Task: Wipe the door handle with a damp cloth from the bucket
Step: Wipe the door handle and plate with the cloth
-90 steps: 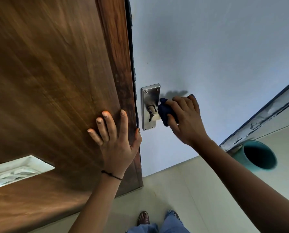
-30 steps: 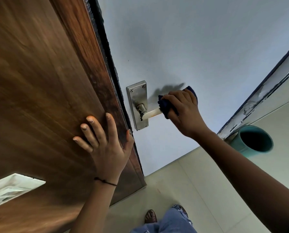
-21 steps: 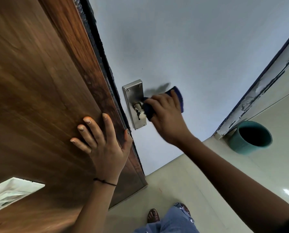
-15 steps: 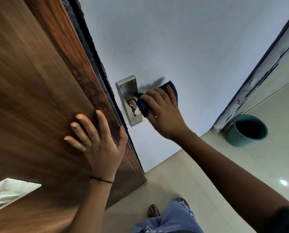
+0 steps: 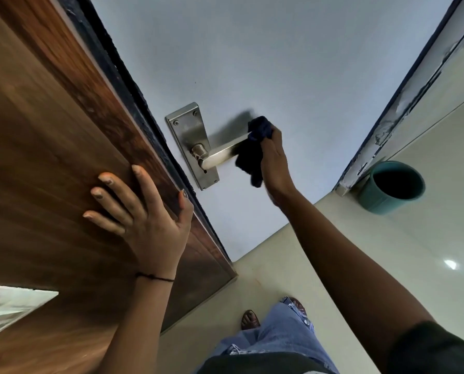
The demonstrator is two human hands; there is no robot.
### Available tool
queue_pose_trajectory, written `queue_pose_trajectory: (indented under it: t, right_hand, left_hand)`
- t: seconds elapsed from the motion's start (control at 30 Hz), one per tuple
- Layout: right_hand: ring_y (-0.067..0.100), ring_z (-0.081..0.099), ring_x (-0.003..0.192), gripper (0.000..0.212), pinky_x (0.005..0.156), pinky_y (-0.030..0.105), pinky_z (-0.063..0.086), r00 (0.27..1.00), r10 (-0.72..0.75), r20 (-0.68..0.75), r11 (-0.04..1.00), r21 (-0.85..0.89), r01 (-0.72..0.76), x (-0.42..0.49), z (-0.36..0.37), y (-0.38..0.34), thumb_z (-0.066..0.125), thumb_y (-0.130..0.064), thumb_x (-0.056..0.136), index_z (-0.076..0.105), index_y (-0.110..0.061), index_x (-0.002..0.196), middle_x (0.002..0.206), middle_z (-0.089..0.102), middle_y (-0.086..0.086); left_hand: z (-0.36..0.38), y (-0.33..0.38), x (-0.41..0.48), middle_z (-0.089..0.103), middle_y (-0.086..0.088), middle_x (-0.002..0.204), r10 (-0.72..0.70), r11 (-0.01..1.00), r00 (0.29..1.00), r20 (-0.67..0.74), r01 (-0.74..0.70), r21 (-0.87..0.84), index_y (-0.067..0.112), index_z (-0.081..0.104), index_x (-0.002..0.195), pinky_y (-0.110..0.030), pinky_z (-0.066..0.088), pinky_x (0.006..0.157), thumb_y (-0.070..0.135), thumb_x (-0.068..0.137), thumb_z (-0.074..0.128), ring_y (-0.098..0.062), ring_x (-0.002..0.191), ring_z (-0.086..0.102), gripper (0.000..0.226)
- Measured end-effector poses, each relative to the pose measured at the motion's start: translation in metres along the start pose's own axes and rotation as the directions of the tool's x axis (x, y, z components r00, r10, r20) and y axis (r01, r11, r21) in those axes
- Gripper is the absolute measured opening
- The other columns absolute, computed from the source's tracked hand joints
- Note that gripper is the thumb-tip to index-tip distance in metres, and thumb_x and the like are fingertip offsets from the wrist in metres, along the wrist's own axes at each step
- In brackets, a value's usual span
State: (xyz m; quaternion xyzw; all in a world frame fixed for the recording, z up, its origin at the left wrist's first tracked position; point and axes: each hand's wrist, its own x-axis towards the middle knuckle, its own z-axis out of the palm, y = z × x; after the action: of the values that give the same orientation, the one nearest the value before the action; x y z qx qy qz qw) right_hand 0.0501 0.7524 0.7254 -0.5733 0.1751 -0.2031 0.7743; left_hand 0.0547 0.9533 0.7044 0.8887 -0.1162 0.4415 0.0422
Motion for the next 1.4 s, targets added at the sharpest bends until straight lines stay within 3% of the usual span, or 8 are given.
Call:
queue_pose_trajectory:
  t: [0.17, 0.43, 0.7, 0.8, 0.93, 1.03, 1.2, 1.4]
  right_hand:
    - [0.024, 0.053, 0.090, 0.016, 0.092, 0.041, 0.044, 0.946, 0.317, -0.059, 0.849, 0.463, -0.256, -0.003, 0.015, 0.009, 0.047, -0.022, 0.097, 0.055, -0.017, 0.109, 0.090, 0.057, 0.006]
    - [0.012, 0.062, 0.083, 0.020, 0.079, 0.025, 0.050, 0.938, 0.345, -0.009, 0.701, 0.668, -0.252, -0.012, 0.026, 0.011, 0.044, -0.021, 0.101, 0.052, -0.010, 0.116, 0.090, 0.063, 0.000]
    - [0.024, 0.059, 0.108, 0.035, 0.089, 0.034, 0.052, 0.927, 0.359, 0.110, 0.816, 0.444, -0.369, -0.036, 0.055, 0.043, 0.038, -0.016, 0.102, 0.044, -0.009, 0.135, 0.125, 0.058, 0.013]
    - [0.018, 0.068, 0.082, 0.018, 0.078, 0.034, 0.057, 0.951, 0.306, 0.043, 0.803, 0.526, -0.282, -0.021, 0.036, 0.028, 0.043, -0.014, 0.100, 0.057, -0.010, 0.110, 0.094, 0.071, 0.005]
    - [0.016, 0.063, 0.077, 0.013, 0.096, 0.045, 0.050, 0.948, 0.305, -0.087, 0.855, 0.462, -0.233, -0.006, 0.024, 0.019, 0.049, -0.019, 0.098, 0.060, -0.018, 0.090, 0.084, 0.066, 0.001]
    - [0.017, 0.067, 0.078, 0.012, 0.085, 0.041, 0.057, 0.950, 0.308, -0.043, 0.840, 0.482, -0.250, -0.017, 0.044, 0.027, 0.047, -0.019, 0.099, 0.058, -0.014, 0.101, 0.092, 0.066, 0.005]
    - [0.034, 0.057, 0.116, 0.031, 0.103, 0.044, 0.047, 0.940, 0.342, 0.022, 0.920, 0.195, -0.339, -0.045, 0.065, 0.041, 0.040, -0.018, 0.101, 0.047, -0.005, 0.128, 0.126, 0.057, 0.020]
    - [0.026, 0.059, 0.067, 0.009, 0.073, 0.045, 0.051, 0.952, 0.284, -0.118, 0.911, 0.343, -0.229, -0.009, 0.028, 0.015, 0.052, -0.014, 0.095, 0.057, -0.011, 0.088, 0.076, 0.061, 0.010]
  left_hand:
    - [-0.002, 0.000, 0.001, 0.019, -0.038, 0.137, 0.004, 1.000, 1.000, 0.008, -0.004, -0.009, 0.000, 0.021, 0.144, -0.043, -0.021, 0.112, 0.043, 0.089, 0.055, -0.054, 0.124, 0.012, 0.077]
    - [-0.008, 0.003, 0.002, 0.031, -0.049, 0.133, -0.043, 0.997, 0.998, 0.052, 0.047, -0.063, -0.002, 0.021, 0.142, -0.070, 0.003, 0.104, 0.042, 0.090, 0.052, -0.056, 0.124, 0.012, 0.075]
    - [-0.008, 0.001, -0.001, 0.032, -0.050, 0.132, -0.090, 0.990, 0.991, 0.098, 0.100, -0.095, 0.000, 0.019, 0.141, -0.078, 0.017, 0.095, 0.044, 0.091, 0.052, -0.068, 0.121, 0.025, 0.074]
    - [-0.007, 0.001, -0.001, 0.032, -0.050, 0.133, -0.095, 0.990, 0.991, 0.097, 0.105, -0.096, 0.000, 0.018, 0.141, -0.078, 0.017, 0.095, 0.044, 0.091, 0.052, -0.068, 0.120, 0.028, 0.074]
    - [-0.008, 0.001, 0.000, 0.033, -0.049, 0.133, -0.094, 0.990, 0.991, 0.099, 0.103, -0.091, 0.000, 0.019, 0.140, -0.077, 0.017, 0.096, 0.045, 0.091, 0.051, -0.068, 0.120, 0.028, 0.074]
    - [-0.008, 0.001, -0.001, 0.033, -0.049, 0.133, -0.096, 0.990, 0.990, 0.103, 0.106, -0.091, -0.001, 0.020, 0.140, -0.077, 0.017, 0.096, 0.044, 0.091, 0.052, -0.069, 0.120, 0.029, 0.074]
    - [-0.009, 0.000, -0.001, 0.032, -0.050, 0.133, -0.094, 0.989, 0.990, 0.106, 0.105, -0.103, 0.000, 0.020, 0.140, -0.078, 0.018, 0.095, 0.044, 0.091, 0.053, -0.070, 0.120, 0.029, 0.074]
    - [-0.010, -0.001, -0.001, 0.033, -0.049, 0.133, -0.074, 0.992, 0.991, 0.113, 0.085, -0.093, -0.001, 0.019, 0.141, -0.077, 0.017, 0.096, 0.044, 0.091, 0.052, -0.068, 0.120, 0.028, 0.075]
